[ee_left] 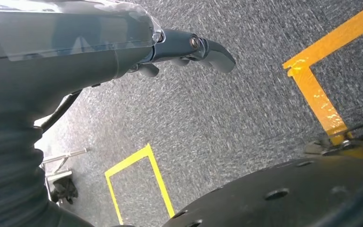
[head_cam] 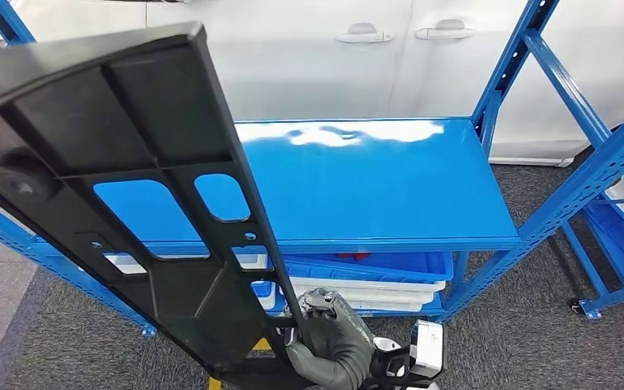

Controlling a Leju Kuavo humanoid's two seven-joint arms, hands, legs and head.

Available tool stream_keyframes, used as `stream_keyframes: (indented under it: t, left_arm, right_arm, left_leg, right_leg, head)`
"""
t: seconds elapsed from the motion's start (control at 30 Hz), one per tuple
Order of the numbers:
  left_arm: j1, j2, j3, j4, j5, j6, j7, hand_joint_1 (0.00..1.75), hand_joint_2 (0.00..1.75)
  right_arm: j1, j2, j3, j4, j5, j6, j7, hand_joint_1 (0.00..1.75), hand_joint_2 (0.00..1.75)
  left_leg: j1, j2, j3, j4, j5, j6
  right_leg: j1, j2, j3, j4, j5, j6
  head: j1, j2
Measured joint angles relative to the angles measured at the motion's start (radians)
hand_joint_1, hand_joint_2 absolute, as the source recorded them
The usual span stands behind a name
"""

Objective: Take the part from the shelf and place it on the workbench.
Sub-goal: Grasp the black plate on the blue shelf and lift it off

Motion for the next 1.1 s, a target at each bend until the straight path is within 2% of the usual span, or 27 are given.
stream_keyframes:
  t: [0.07,0.1,0.13,0.17,0.2,0.27,0.3,0.4,0.43,0.47,0.57,0.6,0.63,0.67,0.7,0.77,0.8,0.83,0.9,0.93,0.97,1.0,1.07,1.1]
  left_arm:
    - [-0.003,0.000,0.000,0.000,0.000,-0.002,-0.001,0.00,1.75]
    - [-0.005,0.000,0.000,0.000,0.000,-0.003,-0.001,0.00,1.75]
    - [-0.005,0.000,0.000,0.000,0.000,-0.004,-0.001,0.00,1.75]
    - [-0.004,0.001,0.000,0.000,-0.001,-0.005,-0.001,0.00,1.75]
    - [-0.003,0.002,0.000,0.000,-0.002,-0.007,-0.001,0.00,1.75]
    - [-0.001,0.003,-0.001,0.000,-0.006,-0.010,-0.001,0.00,1.75]
    - [-0.001,0.004,-0.002,0.000,-0.008,-0.012,-0.002,0.00,1.75]
    - [0.000,0.003,-0.002,0.000,-0.011,-0.015,-0.006,0.00,1.75]
    - [0.000,0.002,-0.002,0.000,-0.012,-0.017,-0.008,0.00,1.75]
    - [-0.001,0.002,-0.003,0.000,-0.012,-0.018,-0.009,0.00,1.75]
    - [-0.002,0.002,-0.004,0.000,-0.012,-0.021,-0.012,0.00,1.75]
    - [-0.003,0.002,-0.004,0.000,-0.012,-0.021,-0.013,0.00,1.75]
    - [-0.004,0.002,-0.004,0.000,-0.012,-0.022,-0.013,0.00,1.75]
    - [-0.004,0.002,-0.004,0.000,-0.012,-0.024,-0.014,0.00,1.75]
    - [-0.005,0.002,-0.004,0.000,-0.012,-0.025,-0.014,0.00,1.75]
    - [-0.006,0.002,-0.004,0.000,-0.011,-0.027,-0.014,0.00,1.75]
    - [-0.007,0.002,-0.004,0.000,-0.011,-0.028,-0.014,0.00,1.75]
    - [-0.007,0.002,-0.004,0.000,-0.012,-0.029,-0.014,0.00,1.75]
    - [-0.007,0.003,-0.004,0.000,-0.012,-0.031,-0.014,0.00,1.75]
    - [-0.007,0.003,-0.005,0.000,-0.012,-0.031,-0.014,0.00,1.75]
    - [-0.007,0.003,-0.005,0.000,-0.012,-0.031,-0.014,0.00,1.75]
    - [-0.007,0.003,-0.005,0.000,-0.012,-0.031,-0.014,0.00,1.75]
    - [-0.009,0.003,-0.006,0.000,-0.013,-0.031,-0.014,0.00,1.75]
    - [-0.009,0.004,-0.007,0.000,-0.013,-0.031,-0.014,0.00,1.75]
  right_arm:
    - [0.003,0.000,0.000,0.000,0.000,0.000,0.000,1.75,1.75]
    - [0.006,0.000,0.000,0.000,0.001,0.000,0.000,1.75,1.75]
    - [0.008,0.000,0.000,0.000,0.001,0.000,0.000,1.75,1.75]
    - [0.009,-0.001,0.000,0.000,0.001,0.000,0.000,1.75,1.75]
    - [0.010,-0.001,0.000,0.001,0.001,0.000,0.000,1.75,1.75]
    - [0.011,-0.002,0.000,0.000,0.003,0.000,0.000,1.75,1.75]
    - [0.012,-0.002,0.000,0.000,0.005,-0.001,0.000,1.75,1.75]
    - [0.015,-0.003,0.000,0.000,0.009,-0.003,-0.001,1.75,1.75]
    - [0.016,-0.004,0.000,0.000,0.010,-0.004,-0.001,1.75,1.75]
    - [0.017,-0.004,0.000,-0.001,0.011,-0.005,-0.001,1.75,1.75]
    - [0.018,-0.006,0.000,-0.003,0.014,-0.007,0.000,1.75,1.75]
    - [0.019,-0.007,0.000,-0.003,0.015,-0.007,0.000,1.75,1.75]
    - [0.019,-0.007,0.000,-0.003,0.015,-0.008,0.001,1.75,1.75]
    - [0.019,-0.007,0.000,-0.003,0.016,-0.008,0.002,1.75,1.75]
    - [0.019,-0.007,0.000,-0.003,0.016,-0.007,0.002,1.75,1.75]
    - [0.019,-0.007,0.000,-0.007,0.016,-0.006,0.004,1.75,1.75]
    - [0.020,-0.007,-0.001,-0.009,0.016,-0.005,0.005,1.75,1.75]
    - [0.020,-0.007,-0.001,-0.010,0.015,-0.004,0.006,1.75,1.75]
    - [0.021,-0.007,-0.002,-0.012,0.015,-0.002,0.008,1.75,1.75]
    - [0.022,-0.007,-0.002,-0.013,0.015,-0.002,0.009,1.75,1.75]
    - [0.022,-0.007,-0.002,-0.014,0.015,-0.002,0.010,1.75,1.75]
    - [0.023,-0.007,-0.002,-0.014,0.014,-0.002,0.011,1.75,1.75]
    - [0.025,-0.006,-0.003,-0.014,0.013,-0.002,0.012,1.75,1.75]
    - [0.026,-0.006,-0.003,-0.014,0.013,-0.002,0.012,1.75,1.75]
  left_leg:
    - [0.000,0.000,-0.051,0.134,-0.070,-0.003]
    - [0.000,0.000,-0.063,0.172,-0.083,-0.004]
    - [0.000,0.000,-0.055,0.173,-0.077,-0.004]
    - [0.000,0.000,-0.027,0.131,-0.054,-0.002]
    - [0.000,0.001,0.016,0.062,-0.024,-0.001]
    - [-0.003,0.000,0.084,-0.061,0.013,0.010]
    - [-0.005,-0.001,0.098,-0.091,0.020,0.016]
    - [-0.007,-0.002,0.090,-0.101,0.036,0.036]
    - [-0.005,0.000,0.085,-0.103,0.044,0.042]
    - [-0.002,0.003,0.077,-0.105,0.054,0.047]
    - [0.000,0.008,0.045,-0.104,0.078,0.053]
    - [0.000,0.008,0.033,-0.102,0.086,0.051]
    - [0.000,0.009,0.022,-0.101,0.093,0.050]
    - [0.000,0.009,0.011,-0.100,0.100,0.048]
    - [0.000,0.008,0.003,-0.099,0.107,0.045]
    - [-0.001,0.006,-0.008,-0.099,0.122,0.038]
    - [-0.002,0.005,-0.010,-0.100,0.129,0.032]
    - [-0.002,0.004,-0.011,-0.102,0.137,0.026]
    - [-0.002,0.003,-0.013,-0.107,0.149,0.014]
    - [-0.001,0.002,-0.018,-0.103,0.142,0.010]
    - [-0.002,0.003,-0.028,-0.081,0.113,0.006]
    - [-0.001,0.003,-0.042,-0.039,0.068,0.003]
    - [-0.001,0.003,-0.078,0.090,-0.032,-0.002]
    - [-0.001,0.003,-0.087,0.148,-0.054,-0.004]
  right_leg:
    - [0.005,-0.003,-0.011,0.001,0.007,-0.006]
    - [0.008,-0.004,-0.018,0.003,0.011,-0.007]
    - [0.010,-0.004,-0.023,0.005,0.015,-0.007]
    - [0.011,-0.003,-0.028,0.007,0.017,-0.005]
    - [0.012,-0.002,-0.033,0.012,0.019,-0.004]
    - [0.016,-0.001,-0.042,0.023,0.022,0.003]
    - [0.018,0.000,-0.046,0.027,0.025,0.008]
    - [0.016,0.002,-0.054,0.031,0.032,0.026]
    - [0.014,0.003,-0.060,0.042,0.019,0.033]
    - [0.012,0.004,-0.074,0.073,-0.011,0.041]
    - [0.003,0.005,-0.133,0.251,-0.141,0.060]
    - [0.000,0.005,-0.140,0.295,-0.161,0.063]
    - [-0.001,0.004,-0.130,0.307,-0.162,0.064]
    - [-0.003,0.004,-0.099,0.280,-0.146,0.064]
    - [-0.004,0.005,-0.049,0.217,-0.121,0.061]
    - [-0.001,0.008,0.052,0.071,-0.091,0.051]
    - [0.002,0.010,0.080,0.025,-0.085,0.044]
    - [0.005,0.012,0.089,0.006,-0.084,0.037]
    - [0.005,0.010,0.080,0.000,-0.067,0.022]
    - [0.003,0.007,0.074,-0.004,-0.059,0.014]
    - [0.001,0.004,0.065,-0.007,-0.047,0.005]
    - [0.000,0.002,0.054,-0.010,-0.035,-0.002]
    - [0.005,0.000,0.025,-0.008,-0.013,-0.009]
    - [0.008,-0.001,0.009,-0.007,-0.001,-0.010]
  head:
    - [0.000,0.000]
    - [0.000,0.000]
    - [0.000,0.000]
    - [0.000,0.000]
    - [0.000,0.000]
    - [0.000,0.000]
    - [0.000,0.000]
    - [0.000,0.000]
    - [0.000,0.000]
    - [0.000,0.000]
    - [0.000,0.000]
    - [0.000,0.000]
    - [0.000,0.000]
    - [0.000,0.000]
    - [0.000,0.000]
    - [0.000,0.000]
    - [0.000,0.000]
    - [0.000,0.000]
    - [0.001,0.000]
    - [0.001,0.000]
    - [0.001,0.000]
    - [0.000,0.000]
    - [0.000,0.000]
    - [0.000,0.000]
